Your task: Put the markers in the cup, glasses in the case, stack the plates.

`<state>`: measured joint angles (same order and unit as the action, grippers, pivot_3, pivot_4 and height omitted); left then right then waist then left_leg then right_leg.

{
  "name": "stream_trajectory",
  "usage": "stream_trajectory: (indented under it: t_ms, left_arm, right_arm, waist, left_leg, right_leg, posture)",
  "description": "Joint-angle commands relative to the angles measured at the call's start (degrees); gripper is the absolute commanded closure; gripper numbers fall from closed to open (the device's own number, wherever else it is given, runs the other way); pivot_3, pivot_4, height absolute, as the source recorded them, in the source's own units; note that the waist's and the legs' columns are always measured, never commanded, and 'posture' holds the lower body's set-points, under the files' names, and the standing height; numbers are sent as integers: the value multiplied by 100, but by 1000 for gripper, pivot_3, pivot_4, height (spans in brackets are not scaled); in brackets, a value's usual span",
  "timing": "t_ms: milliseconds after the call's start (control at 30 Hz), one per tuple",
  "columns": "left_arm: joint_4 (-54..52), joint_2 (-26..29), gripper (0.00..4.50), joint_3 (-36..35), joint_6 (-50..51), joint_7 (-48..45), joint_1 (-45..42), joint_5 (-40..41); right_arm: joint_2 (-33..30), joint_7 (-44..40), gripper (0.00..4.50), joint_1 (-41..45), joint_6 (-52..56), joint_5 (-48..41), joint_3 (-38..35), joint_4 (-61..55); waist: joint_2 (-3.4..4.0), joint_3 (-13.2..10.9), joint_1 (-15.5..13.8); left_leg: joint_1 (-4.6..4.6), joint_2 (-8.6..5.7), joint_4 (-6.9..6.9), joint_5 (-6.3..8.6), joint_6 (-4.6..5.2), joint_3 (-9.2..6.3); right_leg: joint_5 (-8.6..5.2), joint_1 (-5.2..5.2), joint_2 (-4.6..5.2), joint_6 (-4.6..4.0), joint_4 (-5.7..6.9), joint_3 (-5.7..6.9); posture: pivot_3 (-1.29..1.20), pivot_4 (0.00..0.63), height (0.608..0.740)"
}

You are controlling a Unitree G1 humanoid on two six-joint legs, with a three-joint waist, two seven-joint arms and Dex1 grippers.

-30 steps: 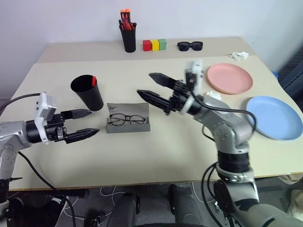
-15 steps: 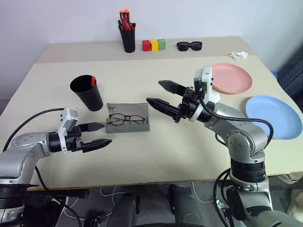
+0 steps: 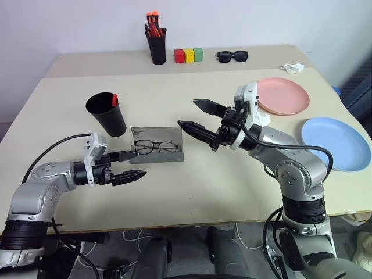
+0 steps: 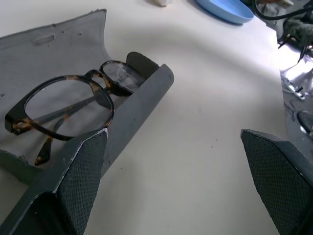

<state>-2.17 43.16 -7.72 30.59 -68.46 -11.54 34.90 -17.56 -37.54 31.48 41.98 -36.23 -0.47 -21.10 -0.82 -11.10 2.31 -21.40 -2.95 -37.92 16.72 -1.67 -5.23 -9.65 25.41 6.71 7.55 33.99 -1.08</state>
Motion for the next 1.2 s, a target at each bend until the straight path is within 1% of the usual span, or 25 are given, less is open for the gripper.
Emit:
stream_trajectory:
  t_ms: [33, 67, 200, 267, 333, 400, 500, 600, 967, 1200]
  left_arm:
    - [-84, 32, 0, -22, 155, 89, -154, 58]
    - [-85, 27, 0, 22, 80, 82, -185, -15]
    - [-195, -8, 0, 44, 481, 258, -383, 116]
    - [-255, -10, 0, 74, 497, 295, -441, 79]
    - [-337, 20, 0, 82, 890, 390, -521, 232]
    - [-368, 57, 0, 105, 1053, 405, -554, 250]
    - [-231, 54, 0, 108, 978, 385, -593, 145]
    - [-64, 91, 0, 109, 1236, 436, -716, 196]
    - [495, 227, 0, 365, 954, 488, -930, -384]
    - [672, 2, 0, 228, 702, 377, -1194, -246]
  right_arm:
    - [-12, 52, 24, 97, -120, -55, 24, -203]
    - [-9, 59, 24, 110, -128, -48, 36, -191]
    - [-28, 76, 24, 134, -150, -36, 65, -190]
    - [-42, 90, 24, 138, -154, -32, 77, -188]
    - [-55, 102, 24, 135, -151, -31, 87, -200]
    - [-66, 121, 24, 136, -160, -27, 94, -200]
    - [-70, 151, 24, 128, -186, -14, 105, -190]
    - [-76, 174, 24, 127, -235, 24, 122, -166]
    - [-90, 192, 24, 115, -312, 90, 149, -143]
    - [-103, 204, 24, 106, -339, 106, 170, -138]
  waist:
    - [0, 0, 2]
    - [0, 0, 2]
    - [0, 0, 3]
    - [0, 0, 6]
    - [0, 0, 7]
    - [0, 0, 7]
    - [0, 0, 8]
    - [0, 0, 7]
    - [0, 0, 2]
    - [-1, 1, -1]
  left_leg:
    - [0, 0, 0, 0, 0, 0]
    - [0, 0, 0, 0, 0, 0]
    - [0, 0, 0, 0, 0, 0]
    - [0, 0, 0, 0, 0, 0]
    - [0, 0, 0, 0, 0, 0]
    - [0, 0, 0, 0, 0, 0]
    - [0, 0, 0, 0, 0, 0]
    - [1, 0, 0, 0, 0, 0]
    - [0, -1, 0, 0, 0, 0]
    - [0, -1, 0, 0, 0, -1]
  right_leg:
    - [0, 0, 0, 0, 0, 0]
    - [0, 0, 0, 0, 0, 0]
    - [0, 0, 0, 0, 0, 0]
    - [0, 0, 0, 0, 0, 0]
    - [0, 0, 0, 0, 0, 0]
    - [0, 0, 0, 0, 1, 0]
    - [0, 0, 0, 0, 1, 0]
    - [0, 0, 0, 0, 1, 0]
    - [0, 0, 0, 0, 1, 0]
    - [0, 0, 0, 0, 0, 0]
  posture:
    - [0, 150, 740]
    - [0, 150, 740]
    - [0, 150, 740]
    - [0, 150, 740]
    - [0, 150, 740]
    - [0, 150, 740]
    - [0, 150, 740]
    - [0, 150, 740]
    - [0, 150, 740]
    - [0, 150, 740]
